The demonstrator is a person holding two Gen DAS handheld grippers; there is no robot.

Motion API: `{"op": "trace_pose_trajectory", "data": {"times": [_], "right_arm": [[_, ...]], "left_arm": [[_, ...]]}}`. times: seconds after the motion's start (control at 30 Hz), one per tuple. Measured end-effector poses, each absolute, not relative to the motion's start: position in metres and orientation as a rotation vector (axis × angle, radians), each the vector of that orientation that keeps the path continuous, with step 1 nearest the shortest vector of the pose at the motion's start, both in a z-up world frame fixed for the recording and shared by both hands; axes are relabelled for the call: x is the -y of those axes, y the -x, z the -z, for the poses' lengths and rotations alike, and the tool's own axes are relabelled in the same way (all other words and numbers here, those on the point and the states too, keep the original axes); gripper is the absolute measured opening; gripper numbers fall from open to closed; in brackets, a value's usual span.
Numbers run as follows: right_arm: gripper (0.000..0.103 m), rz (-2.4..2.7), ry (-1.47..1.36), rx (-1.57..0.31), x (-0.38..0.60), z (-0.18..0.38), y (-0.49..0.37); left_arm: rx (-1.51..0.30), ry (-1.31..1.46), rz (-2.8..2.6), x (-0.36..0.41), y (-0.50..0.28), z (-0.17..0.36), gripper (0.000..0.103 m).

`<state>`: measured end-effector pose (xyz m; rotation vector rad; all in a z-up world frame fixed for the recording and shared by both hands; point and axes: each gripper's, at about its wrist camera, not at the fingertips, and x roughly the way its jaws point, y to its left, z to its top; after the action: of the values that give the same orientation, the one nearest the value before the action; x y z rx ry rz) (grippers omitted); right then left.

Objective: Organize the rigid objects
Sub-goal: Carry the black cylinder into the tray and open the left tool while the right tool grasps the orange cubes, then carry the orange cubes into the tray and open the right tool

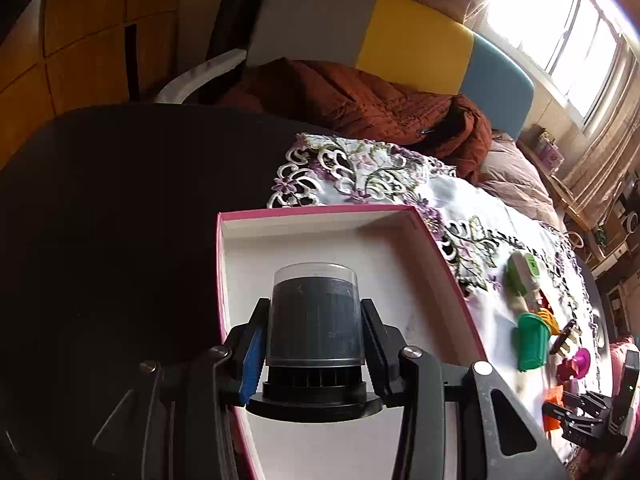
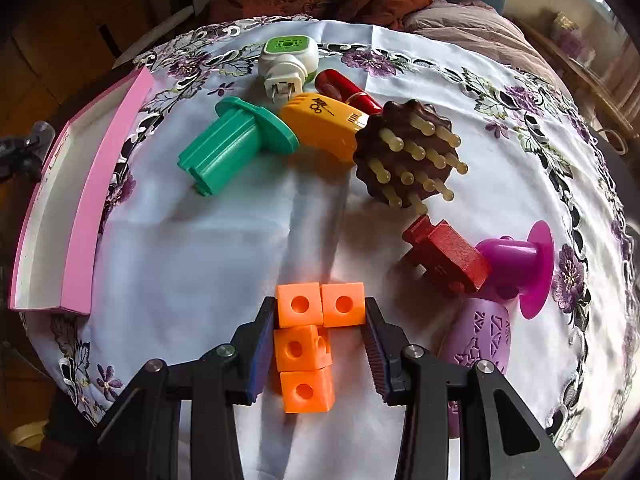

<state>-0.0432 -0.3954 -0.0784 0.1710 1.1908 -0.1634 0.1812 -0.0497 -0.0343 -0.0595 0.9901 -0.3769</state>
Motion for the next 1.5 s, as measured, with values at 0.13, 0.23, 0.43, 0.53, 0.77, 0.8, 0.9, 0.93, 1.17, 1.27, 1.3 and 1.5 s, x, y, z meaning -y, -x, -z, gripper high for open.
{"op": "trace_pose_trajectory", "data": {"times": [0.13, 0.23, 0.43, 0.53, 0.77, 0.8, 0.9, 0.93, 1.17, 1.27, 1.3, 1.5], "right_arm": [[0.042, 0.161, -0.148, -1.186, 0.392, 0.078, 0.040], [0.042, 0.160, -0.127, -1.183, 0.391, 0.078, 0.039], [0.042, 0.160, -0.102, -1.179, 0.390, 0.079, 0.037], [0.042, 0.161, -0.101, -1.179, 0.390, 0.079, 0.039], [0.042, 0.165, -0.073, -1.171, 0.385, 0.079, 0.040], [0.042, 0.166, -0.065, -1.169, 0.384, 0.079, 0.040], [0.042, 0.168, -0.046, -1.164, 0.383, 0.078, 0.040], [0.042, 0.169, -0.040, -1.162, 0.382, 0.078, 0.039], [0.042, 0.173, -0.015, -1.157, 0.379, 0.078, 0.040], [0.042, 0.175, -0.009, -1.155, 0.379, 0.077, 0.040], [0.042, 0.175, -0.008, -1.155, 0.378, 0.077, 0.040], [0.042, 0.179, -0.017, -1.154, 0.379, 0.076, 0.041]], "left_arm": [[-1.017, 0.038, 0.336, 0.050, -0.200, 0.047, 0.043], [-1.022, 0.030, 0.313, 0.049, -0.204, 0.050, 0.045], [-1.016, 0.049, 0.304, 0.043, -0.190, 0.044, 0.056], [-0.985, 0.033, 0.298, 0.040, -0.165, 0.032, 0.056], [-0.905, 0.014, 0.325, 0.038, -0.091, 0.005, 0.056], [-0.905, 0.018, 0.320, 0.038, -0.084, 0.004, 0.056], [-0.910, 0.041, 0.313, 0.035, -0.066, 0.002, 0.056], [-0.910, 0.044, 0.309, 0.035, -0.061, 0.002, 0.056], [-0.914, 0.050, 0.271, 0.028, -0.040, 0.004, 0.056], [-0.915, 0.057, 0.265, 0.022, -0.034, 0.006, 0.056], [-0.915, 0.056, 0.262, 0.021, -0.033, 0.006, 0.056], [-0.927, 0.072, 0.246, 0.011, -0.029, 0.011, 0.056]]}}
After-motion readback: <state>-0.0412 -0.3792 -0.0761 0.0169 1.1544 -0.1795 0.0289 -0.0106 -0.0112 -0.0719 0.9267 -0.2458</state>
